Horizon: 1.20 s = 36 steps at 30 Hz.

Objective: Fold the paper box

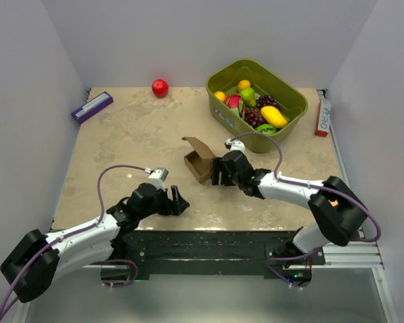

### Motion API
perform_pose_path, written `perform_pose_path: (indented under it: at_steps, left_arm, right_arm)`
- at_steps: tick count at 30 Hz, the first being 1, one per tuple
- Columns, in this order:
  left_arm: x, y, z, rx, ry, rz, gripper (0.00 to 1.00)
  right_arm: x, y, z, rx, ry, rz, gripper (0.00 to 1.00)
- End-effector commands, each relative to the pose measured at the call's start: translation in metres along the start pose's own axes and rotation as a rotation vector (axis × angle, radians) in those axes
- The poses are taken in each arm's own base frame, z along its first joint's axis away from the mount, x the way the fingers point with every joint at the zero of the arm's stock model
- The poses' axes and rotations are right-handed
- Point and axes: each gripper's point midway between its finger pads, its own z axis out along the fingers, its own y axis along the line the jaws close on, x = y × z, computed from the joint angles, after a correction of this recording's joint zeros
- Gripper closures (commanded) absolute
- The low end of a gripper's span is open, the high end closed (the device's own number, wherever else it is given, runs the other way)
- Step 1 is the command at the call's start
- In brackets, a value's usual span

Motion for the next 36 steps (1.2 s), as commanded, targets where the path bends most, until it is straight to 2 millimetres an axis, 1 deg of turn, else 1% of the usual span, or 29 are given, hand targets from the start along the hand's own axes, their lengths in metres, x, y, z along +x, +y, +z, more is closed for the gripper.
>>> perform_pose_path:
  at_steps: [1,3,4,5,6,7,8,9,10,11,12,13,14,15,16,17,19,20,22,23,24,26,27,29,30,33,34,35,36]
  left_arm:
    - [-0.042,-0.018,-0.001,0.010,-0.114,0.056,0.16]
    - [-0.054,-0.018,-0.001,-0.008,-0.136,0.095,0.14]
    - [-0.068,-0.020,-0.003,-0.015,-0.166,0.102,0.13]
    - [-0.075,-0.018,-0.002,-0.026,-0.178,0.113,0.12]
    - [-0.084,-0.016,-0.003,-0.037,-0.197,0.134,0.12]
    - [-0.103,-0.012,-0.005,-0.058,-0.239,0.128,0.11]
    - [-0.114,-0.010,-0.006,-0.065,-0.263,0.130,0.10]
    - [-0.128,-0.008,-0.008,-0.074,-0.305,0.150,0.09]
    - [-0.149,-0.003,-0.012,-0.095,-0.358,0.149,0.07]
    - [-0.158,0.001,-0.009,-0.110,-0.377,0.161,0.05]
    - [-0.173,0.001,-0.009,-0.120,-0.414,0.207,0.04]
    - [-0.192,-0.007,-0.011,-0.115,-0.449,0.236,0.04]
    - [-0.194,-0.003,0.000,-0.139,-0.426,0.259,0.04]
    - [-0.212,-0.012,0.001,-0.127,-0.459,0.315,0.04]
    - [-0.217,-0.014,0.006,-0.123,-0.461,0.336,0.05]
    - [-0.222,-0.014,0.015,-0.123,-0.467,0.352,0.04]
    - [-0.233,-0.019,0.021,-0.111,-0.488,0.397,0.04]
    - [-0.235,-0.017,0.029,-0.115,-0.487,0.404,0.05]
    - [-0.245,-0.022,0.033,-0.112,-0.502,0.445,0.04]
    - [-0.246,-0.020,0.040,-0.116,-0.495,0.457,0.04]
    - [-0.254,-0.023,0.041,-0.116,-0.505,0.480,0.04]
    - [-0.256,-0.022,0.050,-0.121,-0.498,0.497,0.05]
    - [-0.261,-0.025,0.051,-0.117,-0.506,0.514,0.06]
    - [-0.265,-0.027,0.057,-0.107,-0.508,0.539,0.07]
    - [-0.267,-0.029,0.058,-0.103,-0.514,0.550,0.07]
    - [-0.270,-0.028,0.064,-0.110,-0.512,0.581,0.10]
    - [-0.267,-0.029,0.069,-0.090,-0.499,0.594,0.10]
    - [-0.269,-0.031,0.069,-0.084,-0.508,0.610,0.11]
    - [-0.269,-0.031,0.071,-0.079,-0.509,0.617,0.12]
  right_arm:
    - [-0.055,-0.020,0.024,0.075,-0.118,0.007,0.23]
    - [-0.067,-0.031,0.028,0.104,-0.135,0.029,0.22]
    - [-0.076,-0.031,0.029,0.112,-0.152,0.037,0.21]
    - [-0.082,-0.038,0.031,0.130,-0.160,0.041,0.21]
    - [-0.092,-0.037,0.029,0.130,-0.179,0.048,0.20]
    - [-0.096,-0.038,0.028,0.133,-0.181,0.051,0.19]
    - [-0.104,-0.040,0.024,0.132,-0.195,0.052,0.18]
    - [-0.112,-0.038,0.020,0.126,-0.209,0.053,0.16]
    - [-0.114,-0.040,0.015,0.131,-0.207,0.048,0.15]
    - [-0.122,-0.038,0.007,0.118,-0.226,0.038,0.12]
    - [-0.124,-0.038,0.002,0.111,-0.222,0.029,0.10]
    - [-0.120,-0.040,-0.002,0.116,-0.198,0.020,0.09]
    - [-0.120,-0.041,-0.006,0.113,-0.189,0.019,0.08]
    - [-0.121,-0.041,-0.015,0.105,-0.195,0.021,0.08]
    - [-0.115,-0.044,-0.018,0.112,-0.176,0.017,0.08]
    - [-0.114,-0.045,-0.023,0.110,-0.172,0.021,0.08]
    - [-0.105,-0.050,-0.034,0.116,-0.155,0.028,0.07]
    - [-0.102,-0.051,-0.038,0.115,-0.149,0.035,0.07]
    - [-0.089,-0.057,-0.048,0.128,-0.113,0.032,0.07]
    - [-0.084,-0.062,-0.050,0.144,-0.096,0.045,0.06]
    - [-0.072,-0.072,-0.054,0.189,-0.050,0.049,0.06]
    - [-0.062,-0.085,-0.059,0.241,-0.012,0.091,0.04]
    - [-0.050,-0.092,-0.062,0.271,0.037,0.096,0.04]
    - [-0.040,-0.102,-0.063,0.304,0.077,0.114,0.03]
    - [-0.031,-0.108,-0.064,0.322,0.104,0.112,0.03]
    - [-0.019,-0.121,-0.062,0.353,0.145,0.123,0.01]
    - [-0.015,-0.122,-0.060,0.348,0.162,0.134,0.01]
    - [-0.010,-0.124,-0.059,0.346,0.177,0.140,0.01]
    - [-0.009,-0.123,-0.056,0.334,0.179,0.146,0.01]
